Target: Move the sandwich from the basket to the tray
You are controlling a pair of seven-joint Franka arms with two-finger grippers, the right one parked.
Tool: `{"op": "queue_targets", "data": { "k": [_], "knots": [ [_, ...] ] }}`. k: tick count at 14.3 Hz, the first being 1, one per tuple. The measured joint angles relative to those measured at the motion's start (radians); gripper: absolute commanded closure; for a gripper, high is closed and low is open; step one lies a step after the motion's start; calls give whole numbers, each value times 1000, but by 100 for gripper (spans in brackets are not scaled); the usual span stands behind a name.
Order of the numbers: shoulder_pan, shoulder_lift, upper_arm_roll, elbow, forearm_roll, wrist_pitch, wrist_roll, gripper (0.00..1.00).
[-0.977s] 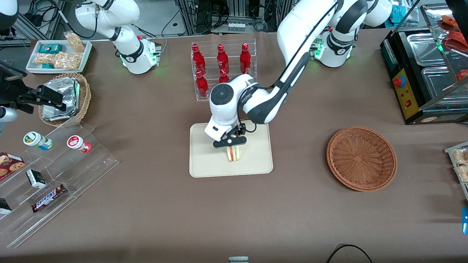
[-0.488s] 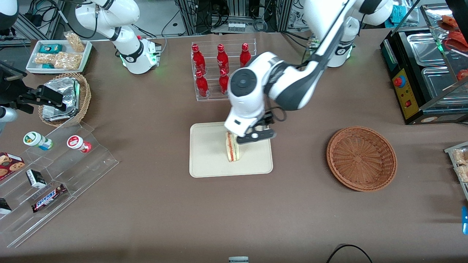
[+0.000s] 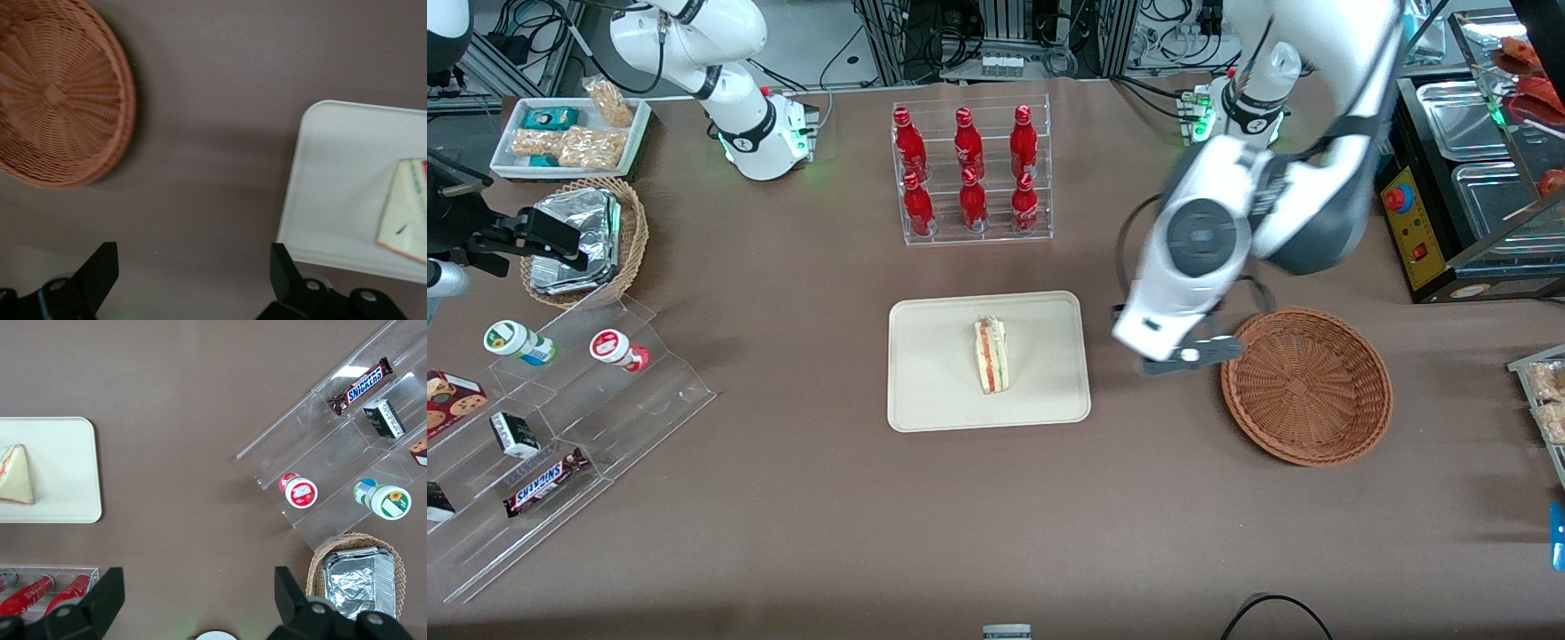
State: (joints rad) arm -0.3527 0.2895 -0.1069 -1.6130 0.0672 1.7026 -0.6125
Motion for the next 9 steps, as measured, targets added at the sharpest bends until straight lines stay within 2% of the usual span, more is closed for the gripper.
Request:
{"op": "queue_targets", "data": {
  "k": [3, 9],
  "knots": [
    [93, -102, 1, -52, -2, -86, 163, 0],
    [258, -228, 2, -53, -37, -192, 426, 0]
  ]
}}
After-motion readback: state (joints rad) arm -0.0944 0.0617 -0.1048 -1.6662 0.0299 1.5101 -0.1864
